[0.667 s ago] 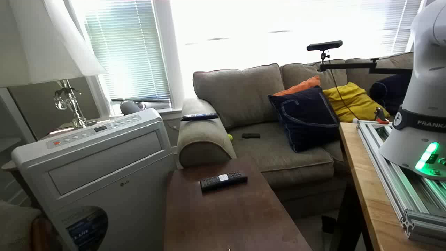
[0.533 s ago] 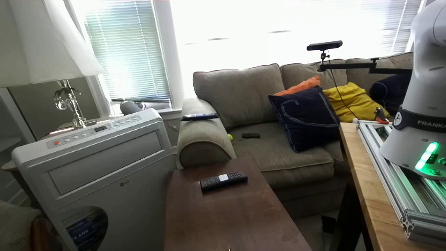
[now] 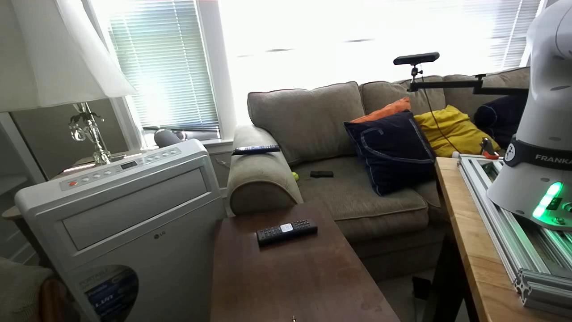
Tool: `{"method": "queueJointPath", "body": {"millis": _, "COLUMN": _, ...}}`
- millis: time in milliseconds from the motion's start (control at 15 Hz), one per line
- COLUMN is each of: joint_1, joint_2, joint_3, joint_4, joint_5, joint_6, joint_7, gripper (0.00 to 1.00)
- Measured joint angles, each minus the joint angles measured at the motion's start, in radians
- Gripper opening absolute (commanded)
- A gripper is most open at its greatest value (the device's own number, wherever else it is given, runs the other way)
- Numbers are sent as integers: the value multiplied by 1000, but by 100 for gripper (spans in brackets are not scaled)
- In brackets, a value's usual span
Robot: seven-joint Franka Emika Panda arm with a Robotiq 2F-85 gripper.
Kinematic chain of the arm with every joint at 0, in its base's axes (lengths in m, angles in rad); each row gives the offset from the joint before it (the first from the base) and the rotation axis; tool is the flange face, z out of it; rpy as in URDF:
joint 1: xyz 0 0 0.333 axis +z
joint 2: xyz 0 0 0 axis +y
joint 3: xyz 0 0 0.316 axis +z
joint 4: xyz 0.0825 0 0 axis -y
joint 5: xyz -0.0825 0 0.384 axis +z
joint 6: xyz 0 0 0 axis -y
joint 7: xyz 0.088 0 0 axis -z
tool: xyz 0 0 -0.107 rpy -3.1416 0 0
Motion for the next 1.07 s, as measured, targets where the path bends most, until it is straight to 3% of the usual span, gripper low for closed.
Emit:
{"method": "queueJointPath", "body": {"millis": 267, "joint_1": -4, "joint_2": 51, "joint_3": -33, "joint_4": 7, "joint_5": 0, "joint_6": 109, "joint_7": 15, "gripper": 100}}
{"method": "queueJointPath", "body": {"millis": 533, "joint_1": -24, "joint_2": 182, "joint_3": -98, "joint_4": 72, "joint_5": -1, "joint_6": 160, "joint_7": 24, "gripper": 100}}
{"method": "queueJointPath", "body": {"millis": 1067, "joint_1": -73, "joint_2": 537, "joint_3": -220, "joint_4": 414, "joint_5": -6, "joint_6": 160, "joint_7": -115, "gripper": 100}}
